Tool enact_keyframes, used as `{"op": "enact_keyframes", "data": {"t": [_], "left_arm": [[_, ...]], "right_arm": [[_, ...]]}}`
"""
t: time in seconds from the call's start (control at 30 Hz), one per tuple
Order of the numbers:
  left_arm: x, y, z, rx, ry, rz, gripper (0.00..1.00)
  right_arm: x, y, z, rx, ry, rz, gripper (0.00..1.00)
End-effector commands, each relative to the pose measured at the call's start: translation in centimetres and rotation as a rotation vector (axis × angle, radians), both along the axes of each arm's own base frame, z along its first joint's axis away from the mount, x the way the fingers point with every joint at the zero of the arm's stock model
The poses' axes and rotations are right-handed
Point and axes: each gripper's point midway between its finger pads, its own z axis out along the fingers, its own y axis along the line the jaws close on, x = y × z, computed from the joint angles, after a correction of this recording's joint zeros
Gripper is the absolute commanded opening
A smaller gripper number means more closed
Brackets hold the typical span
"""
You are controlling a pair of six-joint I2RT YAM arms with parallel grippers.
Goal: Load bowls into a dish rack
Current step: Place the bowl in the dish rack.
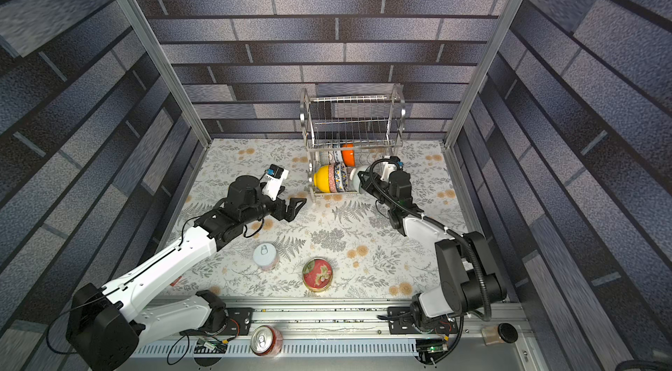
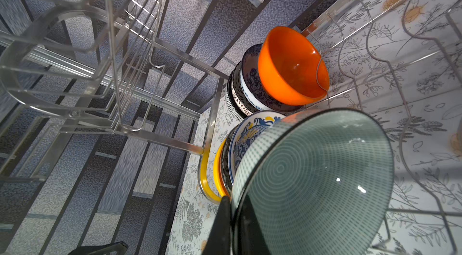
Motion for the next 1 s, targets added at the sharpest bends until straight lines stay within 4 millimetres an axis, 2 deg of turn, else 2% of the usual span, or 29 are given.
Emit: {"op": "enact_keyframes", "data": {"t": [0.0,0.33,0.8,0.97], "left_arm": [[-0.3,0.3,-0.2,0.030,-0.016,-0.005,1.00],[0.1,0.3,0.0,0.036,-0.023,0.005,1.00],[0.5,0.1,-0.6,0.048,-0.005,0.009,1.00],[0.6,0.2,-0.8,0.051,0.000,0.015,1.00]], "right_arm": [[1.2,0.8,5.2,0.095,-0.156,0.053,0.05],[2.8,1.9,4.1,0.138,-0.127,0.145,0.06],[2.8,3.5,1.2,0.187,-0.054,0.267,0.06],[2.8,4.0,0.8,0.202,-0.041,0.310,0.07]]}}
